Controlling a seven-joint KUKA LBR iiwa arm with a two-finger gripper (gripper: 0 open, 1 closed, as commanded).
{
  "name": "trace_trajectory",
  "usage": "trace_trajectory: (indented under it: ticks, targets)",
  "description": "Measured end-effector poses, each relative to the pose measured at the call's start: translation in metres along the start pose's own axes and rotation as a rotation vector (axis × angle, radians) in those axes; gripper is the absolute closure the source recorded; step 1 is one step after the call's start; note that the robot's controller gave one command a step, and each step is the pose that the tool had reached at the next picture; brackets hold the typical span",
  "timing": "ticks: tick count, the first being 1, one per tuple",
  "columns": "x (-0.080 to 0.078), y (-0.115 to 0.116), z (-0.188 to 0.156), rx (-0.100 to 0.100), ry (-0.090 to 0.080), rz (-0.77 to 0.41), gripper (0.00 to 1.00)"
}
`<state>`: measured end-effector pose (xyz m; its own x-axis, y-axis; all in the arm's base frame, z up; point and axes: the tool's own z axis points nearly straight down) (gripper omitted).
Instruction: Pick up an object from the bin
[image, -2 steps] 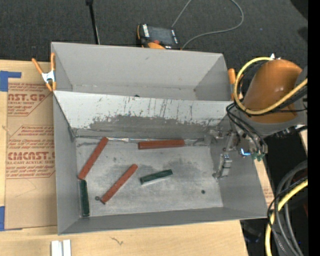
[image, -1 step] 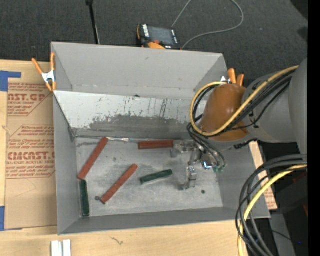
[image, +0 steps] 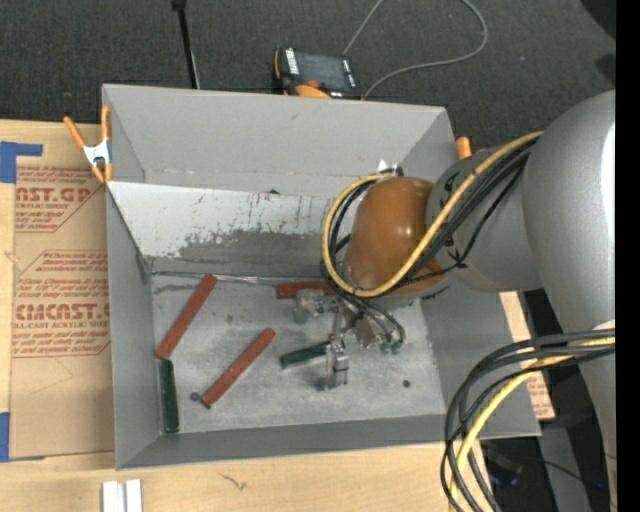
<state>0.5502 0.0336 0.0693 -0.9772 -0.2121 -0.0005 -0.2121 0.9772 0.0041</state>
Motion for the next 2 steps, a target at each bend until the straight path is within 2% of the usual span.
trace_trajectory:
  ticks: [1,2]
  targets:
    - [0.0,-0.004,-0.001,0.003,0.0,0.006,1.0]
    - [-0.006,-0.007,-0.151,0.006,-0.01,0.002,1.0]
